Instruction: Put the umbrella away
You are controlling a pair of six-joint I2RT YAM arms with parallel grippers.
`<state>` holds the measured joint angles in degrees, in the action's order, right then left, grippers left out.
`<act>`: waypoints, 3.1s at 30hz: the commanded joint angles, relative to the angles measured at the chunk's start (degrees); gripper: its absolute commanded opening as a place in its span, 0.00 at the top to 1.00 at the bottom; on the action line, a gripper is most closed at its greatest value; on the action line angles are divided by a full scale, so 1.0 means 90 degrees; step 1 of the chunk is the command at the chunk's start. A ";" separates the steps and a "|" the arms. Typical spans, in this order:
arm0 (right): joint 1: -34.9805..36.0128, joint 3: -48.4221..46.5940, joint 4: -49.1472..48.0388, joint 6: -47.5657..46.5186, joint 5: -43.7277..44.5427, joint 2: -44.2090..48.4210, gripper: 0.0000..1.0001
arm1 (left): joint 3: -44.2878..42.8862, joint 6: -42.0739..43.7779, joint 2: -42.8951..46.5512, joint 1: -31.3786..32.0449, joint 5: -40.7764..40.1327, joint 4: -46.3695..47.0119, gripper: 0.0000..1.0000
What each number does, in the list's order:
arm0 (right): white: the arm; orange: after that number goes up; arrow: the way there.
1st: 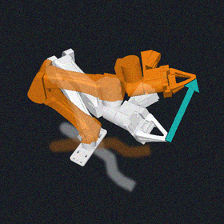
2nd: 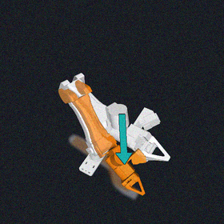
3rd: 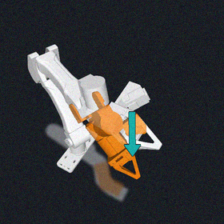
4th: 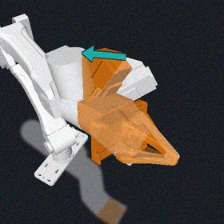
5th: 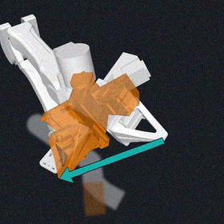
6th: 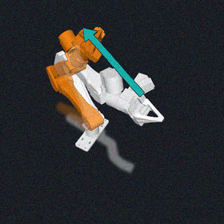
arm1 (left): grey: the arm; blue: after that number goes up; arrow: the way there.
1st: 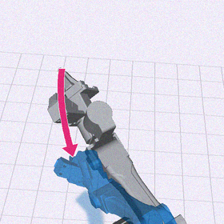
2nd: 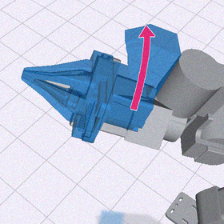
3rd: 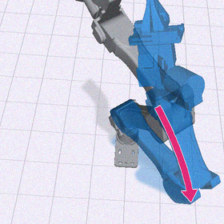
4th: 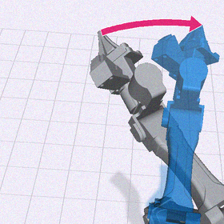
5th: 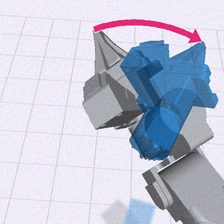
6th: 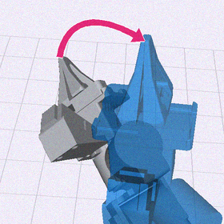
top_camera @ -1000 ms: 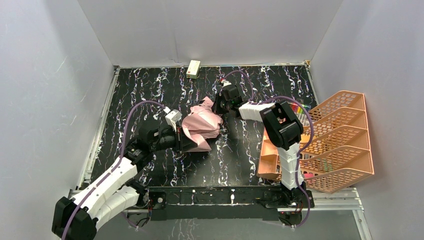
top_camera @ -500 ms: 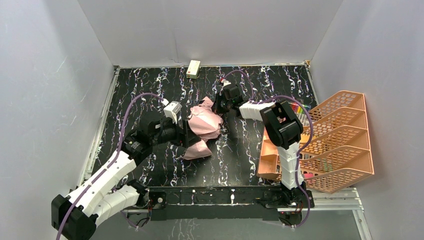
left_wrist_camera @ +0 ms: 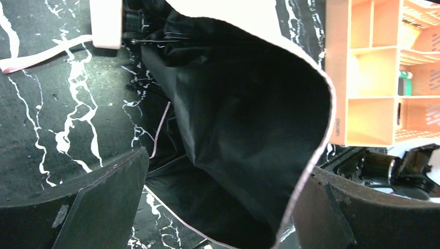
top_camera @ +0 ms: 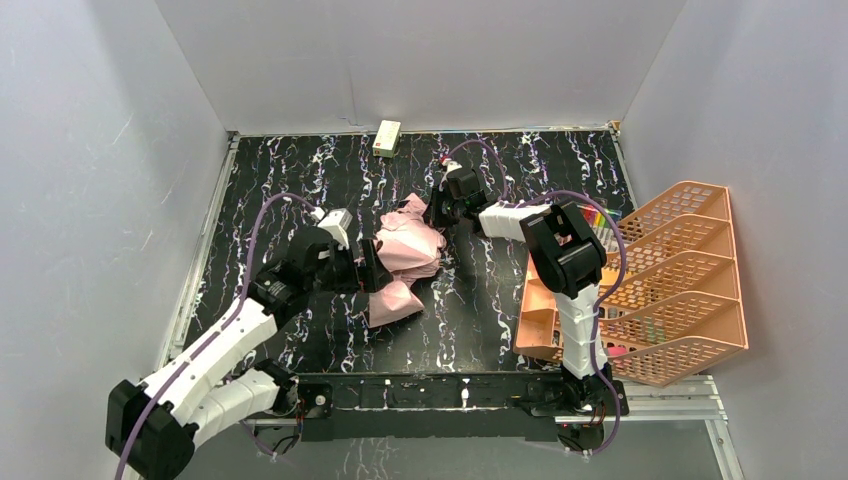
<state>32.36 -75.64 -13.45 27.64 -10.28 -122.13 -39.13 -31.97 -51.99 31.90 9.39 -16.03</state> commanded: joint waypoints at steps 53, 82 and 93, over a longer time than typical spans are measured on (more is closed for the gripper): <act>0.0041 -0.0082 0.0840 -0.0209 -0.0174 -0.0444 1.00 | 0.0346 -0.0152 0.0658 0.1049 -0.0149 -0.0174 0.88; 0.0052 0.0341 0.0377 -0.1087 -0.1753 -0.0401 1.00 | -0.2864 0.1491 -0.1987 0.1146 -0.0904 0.1428 1.00; 0.0047 0.0684 0.0160 -0.1165 -0.2177 -0.0229 1.00 | -0.2018 0.0254 -0.3054 -0.0567 -0.0867 0.2854 1.00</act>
<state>32.21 -72.77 -19.53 19.27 -27.94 -123.44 -61.17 -23.44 -78.83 33.87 0.89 1.45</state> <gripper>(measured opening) 0.013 0.007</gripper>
